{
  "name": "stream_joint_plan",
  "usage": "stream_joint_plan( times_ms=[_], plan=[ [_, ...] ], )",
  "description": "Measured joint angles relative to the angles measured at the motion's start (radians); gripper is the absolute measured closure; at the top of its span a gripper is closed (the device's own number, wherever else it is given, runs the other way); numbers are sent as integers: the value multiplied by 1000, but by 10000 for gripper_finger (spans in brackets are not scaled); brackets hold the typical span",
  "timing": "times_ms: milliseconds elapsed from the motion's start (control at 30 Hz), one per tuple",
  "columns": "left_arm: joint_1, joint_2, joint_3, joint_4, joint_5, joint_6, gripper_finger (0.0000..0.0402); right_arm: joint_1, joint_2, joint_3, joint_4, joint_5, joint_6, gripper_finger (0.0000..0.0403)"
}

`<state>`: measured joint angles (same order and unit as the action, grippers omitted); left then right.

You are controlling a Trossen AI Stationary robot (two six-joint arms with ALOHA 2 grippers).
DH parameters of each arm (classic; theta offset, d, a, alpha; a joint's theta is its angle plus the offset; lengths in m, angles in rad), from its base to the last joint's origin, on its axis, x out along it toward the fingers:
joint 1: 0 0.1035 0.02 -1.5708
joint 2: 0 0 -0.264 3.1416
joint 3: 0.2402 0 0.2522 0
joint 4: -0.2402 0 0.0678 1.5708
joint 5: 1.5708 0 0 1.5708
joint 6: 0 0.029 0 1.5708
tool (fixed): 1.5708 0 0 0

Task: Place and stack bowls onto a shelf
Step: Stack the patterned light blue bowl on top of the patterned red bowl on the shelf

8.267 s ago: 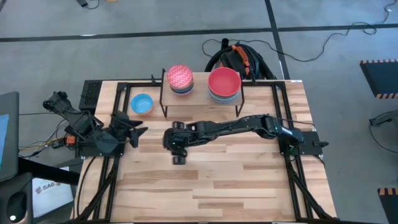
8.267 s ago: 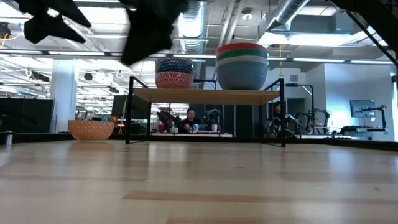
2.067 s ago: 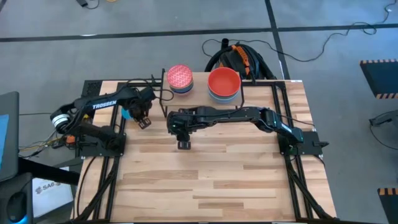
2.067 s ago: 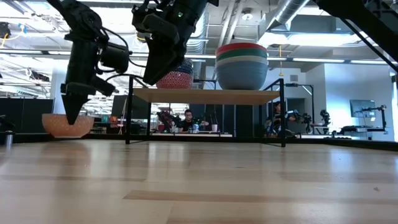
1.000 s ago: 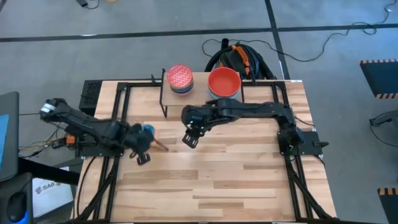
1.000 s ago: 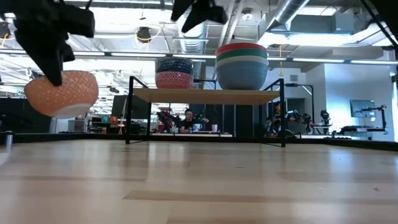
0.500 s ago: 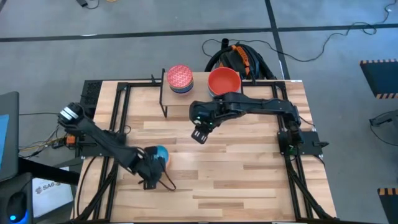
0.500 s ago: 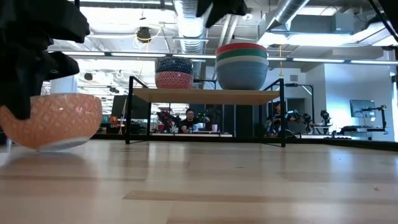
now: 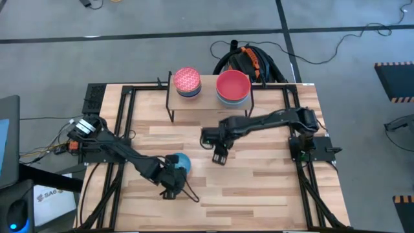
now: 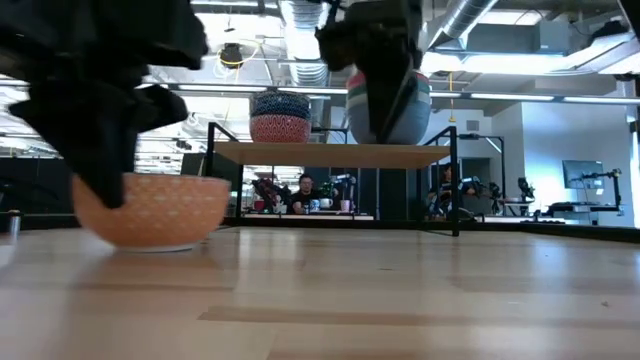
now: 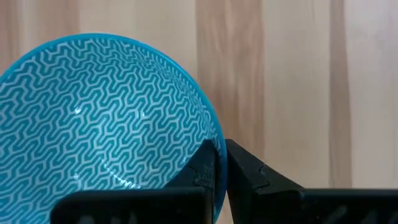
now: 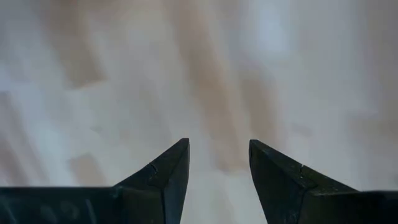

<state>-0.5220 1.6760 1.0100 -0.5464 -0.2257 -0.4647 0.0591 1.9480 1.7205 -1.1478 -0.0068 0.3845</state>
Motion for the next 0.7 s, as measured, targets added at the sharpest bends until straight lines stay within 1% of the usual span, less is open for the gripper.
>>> stream_joint_plan(
  times_ms=[67, 133, 300, 467, 700],
  plan=[
    [18, 12, 8, 21, -6, 22, 401, 10, -19, -83, 89, -61, -1, 210],
    [34, 23, 8, 67, -15, 55, 401, 15, -44, -143, 157, -100, 4, 210],
    [70, 58, 10, 167, -14, 144, 401, 2, -91, -219, 260, -121, 7, 210],
    [96, 75, 10, 199, 9, 149, 401, 0, -94, -225, 330, -128, 3, 210],
    [101, 75, 9, 206, 28, 146, 401, -2, -27, -224, 500, -127, -2, 210]
  ],
)
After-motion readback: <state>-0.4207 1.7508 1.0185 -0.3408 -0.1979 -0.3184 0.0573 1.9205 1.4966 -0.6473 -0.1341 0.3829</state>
